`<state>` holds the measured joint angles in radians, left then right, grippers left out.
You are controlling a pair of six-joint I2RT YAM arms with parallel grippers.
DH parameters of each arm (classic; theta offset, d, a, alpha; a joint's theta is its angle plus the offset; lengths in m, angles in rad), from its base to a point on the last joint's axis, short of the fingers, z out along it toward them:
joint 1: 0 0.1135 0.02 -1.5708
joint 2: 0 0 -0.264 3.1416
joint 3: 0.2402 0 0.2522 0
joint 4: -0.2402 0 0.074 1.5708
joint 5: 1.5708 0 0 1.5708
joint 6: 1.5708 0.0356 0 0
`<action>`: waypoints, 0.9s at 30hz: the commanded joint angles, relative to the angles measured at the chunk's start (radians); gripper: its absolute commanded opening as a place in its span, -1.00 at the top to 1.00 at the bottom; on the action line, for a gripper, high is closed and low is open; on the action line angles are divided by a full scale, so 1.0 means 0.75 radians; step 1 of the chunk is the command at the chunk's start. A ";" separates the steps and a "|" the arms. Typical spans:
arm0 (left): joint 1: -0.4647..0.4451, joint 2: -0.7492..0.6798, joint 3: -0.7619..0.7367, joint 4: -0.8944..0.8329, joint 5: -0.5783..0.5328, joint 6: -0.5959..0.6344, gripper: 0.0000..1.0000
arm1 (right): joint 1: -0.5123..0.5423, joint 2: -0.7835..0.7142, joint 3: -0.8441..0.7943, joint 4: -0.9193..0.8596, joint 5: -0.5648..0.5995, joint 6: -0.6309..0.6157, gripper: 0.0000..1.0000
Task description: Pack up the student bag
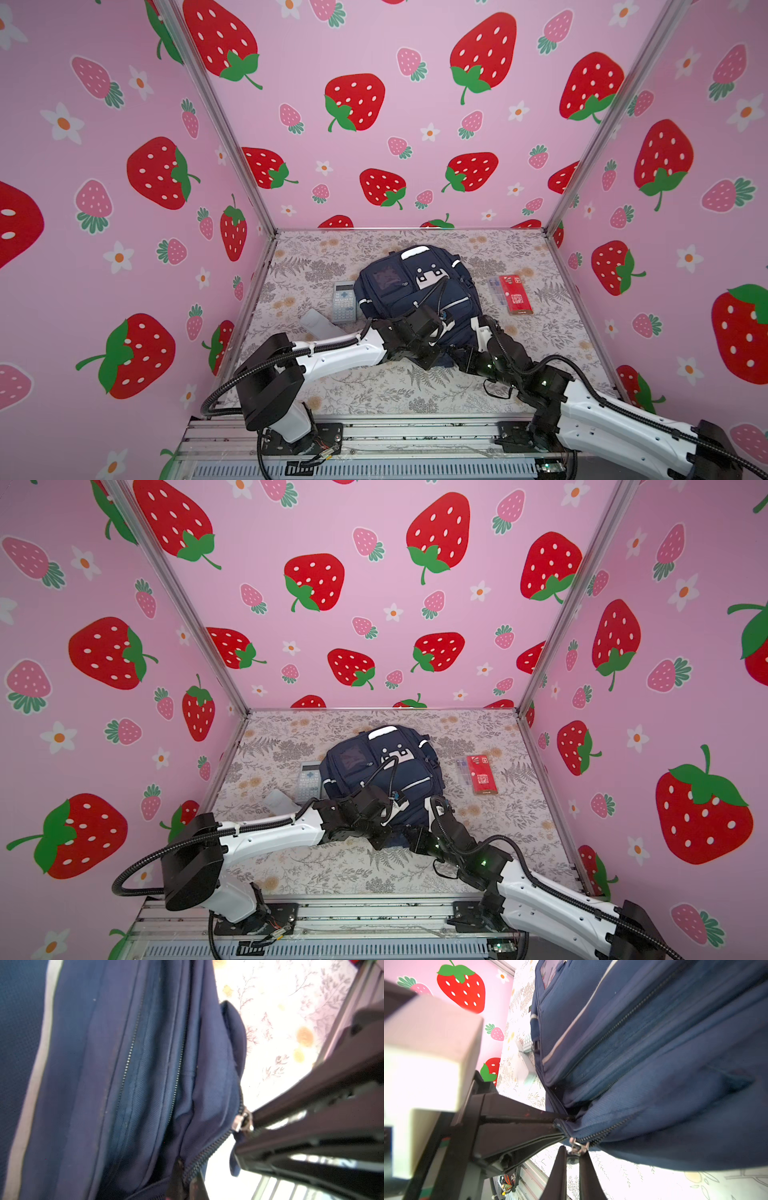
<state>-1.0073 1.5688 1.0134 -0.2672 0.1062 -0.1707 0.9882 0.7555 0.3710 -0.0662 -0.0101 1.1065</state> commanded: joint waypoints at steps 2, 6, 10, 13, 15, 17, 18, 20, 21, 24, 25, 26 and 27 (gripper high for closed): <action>0.017 -0.114 -0.054 -0.058 -0.190 -0.002 1.00 | -0.106 -0.090 0.058 -0.077 -0.007 0.006 1.00; 0.018 -0.181 -0.114 -0.100 -0.279 -0.015 1.00 | -0.300 -0.138 0.060 -0.161 -0.072 -0.070 1.00; 0.018 -0.252 -0.182 -0.126 -0.377 -0.076 1.00 | -0.588 -0.081 0.061 -0.197 -0.226 -0.203 1.00; 0.023 -0.282 -0.206 -0.160 -0.468 -0.132 1.00 | -0.800 0.028 0.040 -0.175 -0.357 -0.287 1.00; 0.040 -0.287 -0.212 -0.202 -0.547 -0.172 1.00 | -0.885 0.067 0.031 -0.141 -0.402 -0.318 1.00; 0.092 -0.286 -0.210 -0.256 -0.604 -0.235 1.00 | -0.922 0.090 0.049 -0.131 -0.415 -0.347 1.00; 0.125 -0.288 -0.213 -0.266 -0.599 -0.255 1.00 | -0.923 0.095 0.063 -0.132 -0.429 -0.361 1.00; 0.203 -0.292 -0.215 -0.267 -0.550 -0.279 1.00 | -0.915 0.083 0.072 -0.095 -0.499 -0.375 1.00; 0.235 -0.288 -0.207 -0.266 -0.534 -0.280 0.95 | -0.906 0.068 0.065 -0.072 -0.544 -0.365 1.00; 0.263 -0.260 -0.157 -0.265 -0.516 -0.261 0.27 | -0.822 0.021 0.065 -0.067 -0.590 -0.326 1.00; 0.254 -0.260 -0.147 -0.247 -0.470 -0.251 0.19 | -0.783 0.001 0.072 -0.088 -0.572 -0.320 1.00; 0.239 -0.268 -0.146 -0.222 -0.434 -0.244 0.17 | -0.750 -0.013 0.087 -0.125 -0.533 -0.332 1.00; 0.214 -0.279 -0.143 -0.196 -0.394 -0.238 0.10 | -0.712 -0.026 0.105 -0.169 -0.479 -0.355 0.93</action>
<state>-0.8165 1.3716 0.8501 -0.4469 -0.2169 -0.3374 0.4053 0.7658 0.4011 -0.1524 -0.4000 0.8631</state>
